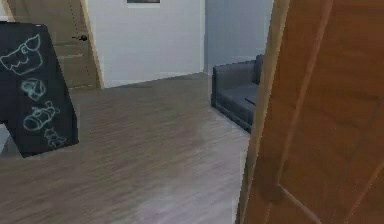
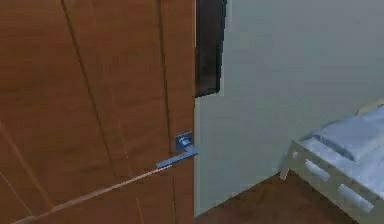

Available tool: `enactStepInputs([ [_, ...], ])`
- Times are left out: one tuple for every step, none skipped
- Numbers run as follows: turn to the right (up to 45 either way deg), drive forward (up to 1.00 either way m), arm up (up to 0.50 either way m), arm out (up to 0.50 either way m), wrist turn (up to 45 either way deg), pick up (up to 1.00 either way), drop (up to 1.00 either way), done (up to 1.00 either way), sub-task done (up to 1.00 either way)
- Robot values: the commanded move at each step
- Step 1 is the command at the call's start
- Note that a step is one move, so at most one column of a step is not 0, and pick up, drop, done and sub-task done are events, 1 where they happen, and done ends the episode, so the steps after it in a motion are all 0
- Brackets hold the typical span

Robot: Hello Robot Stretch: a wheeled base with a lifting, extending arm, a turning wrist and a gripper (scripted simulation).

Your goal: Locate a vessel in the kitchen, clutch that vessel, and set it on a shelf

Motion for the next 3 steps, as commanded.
enactStepInputs([
  [-36.0, 0.00, 0.00, 0.00, 0.0, 0.00, 0.00, 0.00, 0.00],
  [0.0, 0.05, 0.00, 0.00, 0.0, 0.00, 0.00, 0.00, 0.00],
  [30.0, 0.00, 0.00, 0.00, 0.0, 0.00, 0.00, 0.00, 0.00],
])
